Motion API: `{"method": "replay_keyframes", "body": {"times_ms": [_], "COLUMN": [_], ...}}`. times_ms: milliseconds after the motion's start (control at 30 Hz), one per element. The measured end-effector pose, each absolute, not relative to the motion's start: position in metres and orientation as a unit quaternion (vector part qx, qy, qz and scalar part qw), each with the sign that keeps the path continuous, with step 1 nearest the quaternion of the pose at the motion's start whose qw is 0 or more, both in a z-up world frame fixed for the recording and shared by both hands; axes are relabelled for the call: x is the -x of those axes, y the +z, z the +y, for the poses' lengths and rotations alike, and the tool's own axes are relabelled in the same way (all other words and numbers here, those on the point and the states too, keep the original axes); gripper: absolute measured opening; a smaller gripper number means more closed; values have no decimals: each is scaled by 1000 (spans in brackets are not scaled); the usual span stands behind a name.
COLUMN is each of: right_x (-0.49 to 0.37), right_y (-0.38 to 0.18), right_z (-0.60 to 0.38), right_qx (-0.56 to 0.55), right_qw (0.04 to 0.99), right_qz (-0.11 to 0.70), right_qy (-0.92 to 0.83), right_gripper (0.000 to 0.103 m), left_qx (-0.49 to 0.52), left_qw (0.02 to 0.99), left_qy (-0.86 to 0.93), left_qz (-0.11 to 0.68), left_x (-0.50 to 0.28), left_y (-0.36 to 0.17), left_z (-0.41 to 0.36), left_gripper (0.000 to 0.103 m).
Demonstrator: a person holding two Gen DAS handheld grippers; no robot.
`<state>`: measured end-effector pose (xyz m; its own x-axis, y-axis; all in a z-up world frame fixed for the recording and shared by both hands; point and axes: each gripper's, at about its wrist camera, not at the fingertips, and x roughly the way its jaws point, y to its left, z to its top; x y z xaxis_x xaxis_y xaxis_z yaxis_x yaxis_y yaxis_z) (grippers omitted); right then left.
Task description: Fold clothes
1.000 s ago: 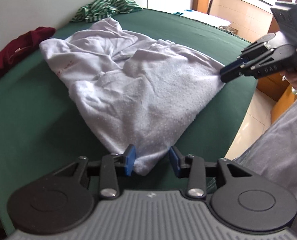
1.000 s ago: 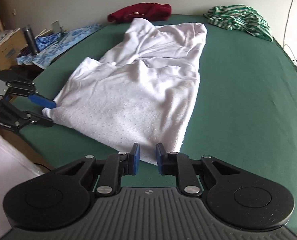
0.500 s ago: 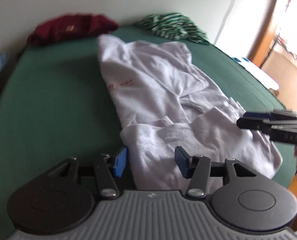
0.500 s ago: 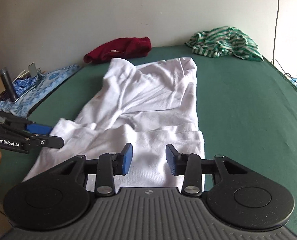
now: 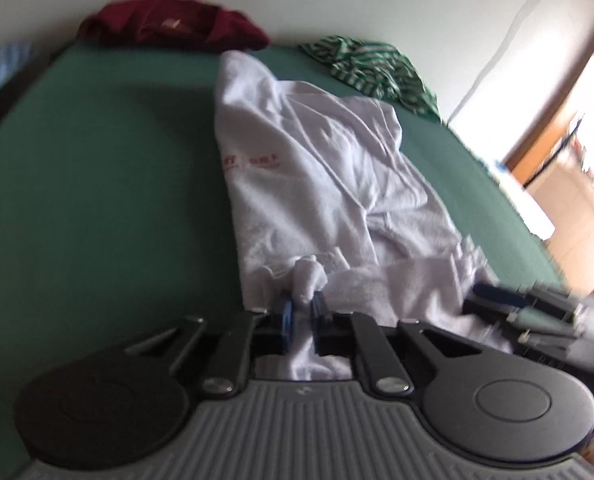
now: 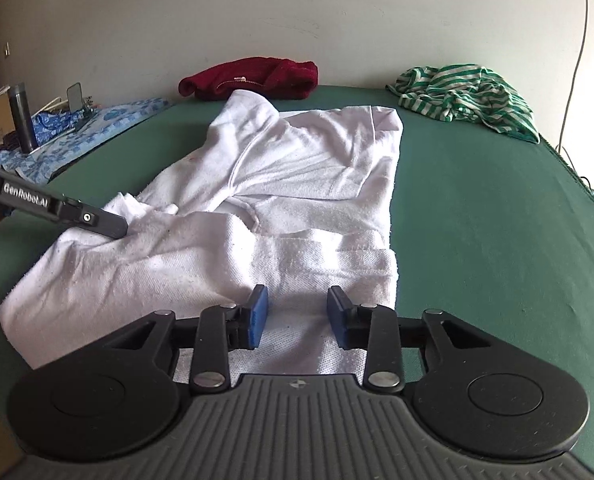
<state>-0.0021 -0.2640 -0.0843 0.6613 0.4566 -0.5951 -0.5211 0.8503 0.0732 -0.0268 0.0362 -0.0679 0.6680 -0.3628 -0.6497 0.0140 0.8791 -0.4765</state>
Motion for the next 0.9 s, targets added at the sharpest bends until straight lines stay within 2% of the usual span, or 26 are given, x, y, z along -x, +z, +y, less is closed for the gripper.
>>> {"method": "replay_keyframes", "body": {"times_ms": [100,133,233,333,367,400,433,533,600,700,767,800,900], "right_x": [5,6,2,0,1,1,1,-5,-13,-31,-40,-41,-38], "right_y": [-86,-86,-81,-72,-69,-66,-63,-65,-70,-79,-80,-80,-75], "right_z": [-263,-263,-265,-270,-270,-269,-266,-250,-241,-245,-253,-255,-261], "right_qx": [60,61,51,25,17,21,27,48,57,16,-22,-32,-37], "right_qw": [911,910,906,908,909,910,909,903,897,896,895,894,898], "right_qz": [303,303,315,313,305,297,291,296,312,337,346,350,350], "right_qy": [274,275,277,279,282,289,296,309,308,289,280,277,265], "right_gripper": [36,36,36,35,35,35,35,31,28,21,20,20,21], "left_qx": [266,256,204,134,124,118,108,71,50,24,19,24,17], "left_qw": [878,882,896,919,923,927,932,947,946,934,922,922,923], "left_qy": [-89,-84,-77,-63,-66,-71,-67,-58,-82,-112,-95,-93,-99], "left_qz": [387,387,386,366,357,349,339,309,310,339,375,375,372], "left_x": [26,25,25,31,34,37,42,56,56,40,25,23,25], "left_y": [-73,-74,-66,-47,-40,-32,-24,-7,-7,-28,-51,-57,-63], "left_z": [56,55,42,27,25,24,23,13,0,-22,-24,-22,-20], "left_gripper": [7,11,16,35,45,60,65,57,43,34,25,23,26]}}
